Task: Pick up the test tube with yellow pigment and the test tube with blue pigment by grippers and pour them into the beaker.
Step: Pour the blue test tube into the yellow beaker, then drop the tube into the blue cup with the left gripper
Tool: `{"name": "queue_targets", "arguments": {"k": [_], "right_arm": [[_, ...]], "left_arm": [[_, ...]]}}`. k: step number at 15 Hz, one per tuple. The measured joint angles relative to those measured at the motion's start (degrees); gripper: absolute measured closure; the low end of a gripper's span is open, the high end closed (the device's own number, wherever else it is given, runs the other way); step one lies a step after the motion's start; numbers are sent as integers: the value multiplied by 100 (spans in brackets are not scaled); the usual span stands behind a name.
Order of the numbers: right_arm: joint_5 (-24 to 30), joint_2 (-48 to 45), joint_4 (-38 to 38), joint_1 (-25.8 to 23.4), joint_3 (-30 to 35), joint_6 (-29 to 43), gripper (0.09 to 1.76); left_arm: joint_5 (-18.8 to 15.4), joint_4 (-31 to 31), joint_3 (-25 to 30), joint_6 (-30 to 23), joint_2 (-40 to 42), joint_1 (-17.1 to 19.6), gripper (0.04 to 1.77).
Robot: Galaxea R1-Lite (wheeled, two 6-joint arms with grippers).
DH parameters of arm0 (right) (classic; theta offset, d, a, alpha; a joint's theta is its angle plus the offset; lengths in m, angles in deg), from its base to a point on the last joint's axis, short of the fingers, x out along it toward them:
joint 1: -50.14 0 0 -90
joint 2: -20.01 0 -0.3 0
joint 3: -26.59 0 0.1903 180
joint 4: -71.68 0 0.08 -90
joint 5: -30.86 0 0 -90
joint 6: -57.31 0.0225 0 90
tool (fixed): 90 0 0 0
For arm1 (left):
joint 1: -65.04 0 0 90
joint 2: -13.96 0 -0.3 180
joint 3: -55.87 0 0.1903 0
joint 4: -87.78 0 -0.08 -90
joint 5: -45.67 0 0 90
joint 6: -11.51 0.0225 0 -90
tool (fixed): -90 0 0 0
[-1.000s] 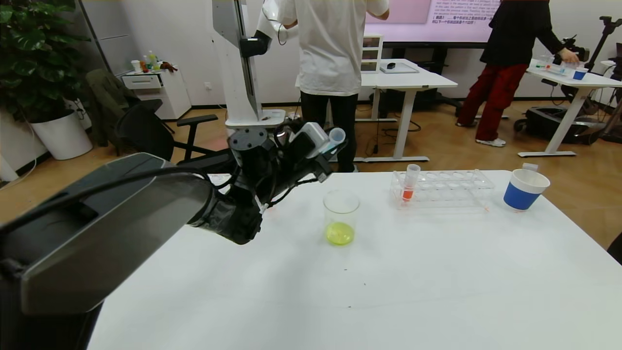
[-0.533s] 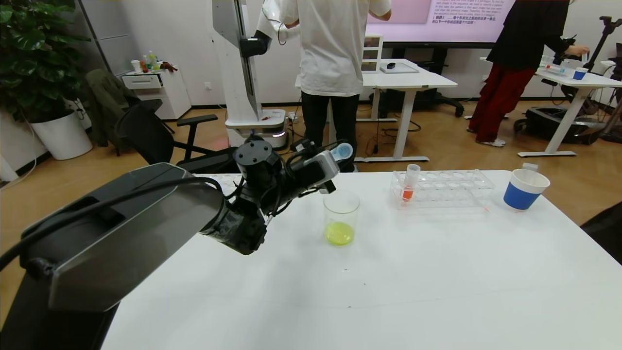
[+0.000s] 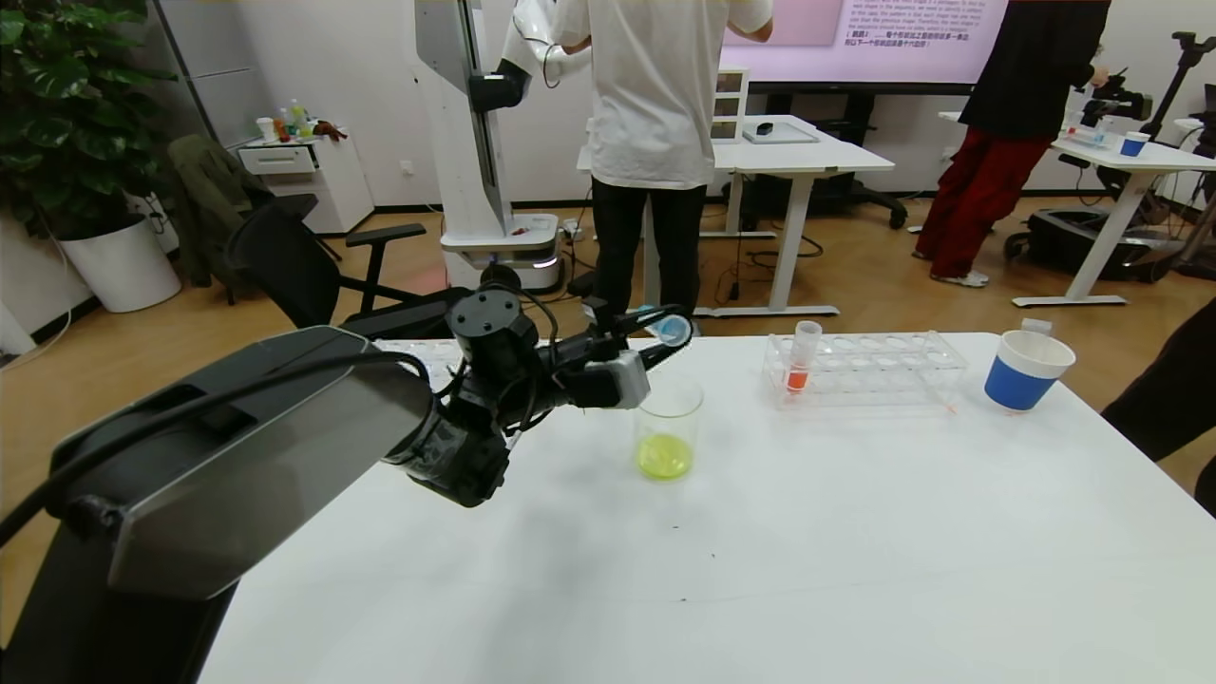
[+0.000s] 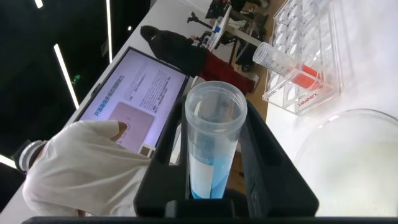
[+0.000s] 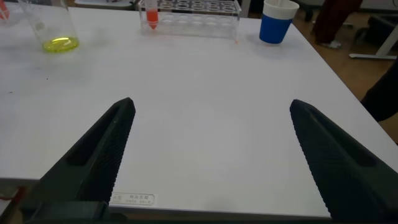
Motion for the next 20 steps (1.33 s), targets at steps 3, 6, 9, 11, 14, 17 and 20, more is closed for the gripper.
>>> {"name": "queue_targets", "arguments": {"k": [3, 6, 9, 11, 14, 17, 20], "right_arm": [[0, -2, -2, 0, 0, 0, 11], [0, -2, 0, 0, 0, -2, 11], [0, 0, 0, 0, 0, -2, 11], [0, 0, 2, 0, 0, 0, 11], [0, 0, 2, 0, 0, -2, 11], [0, 0, 0, 0, 0, -2, 11], [0, -2, 0, 0, 0, -2, 11]], "left_arm": [[-394, 1, 66, 425, -4, 85, 131], [-499, 4, 74, 789, -33, 141, 131], [-418, 1, 74, 1086, -78, 152, 131], [-240, 1, 66, 1301, -127, 163, 131], [-171, 0, 24, 1480, -207, 168, 131], [30, -51, 0, 1773, -257, 205, 131], [100, -178, -4, 1818, -308, 201, 131]]}}
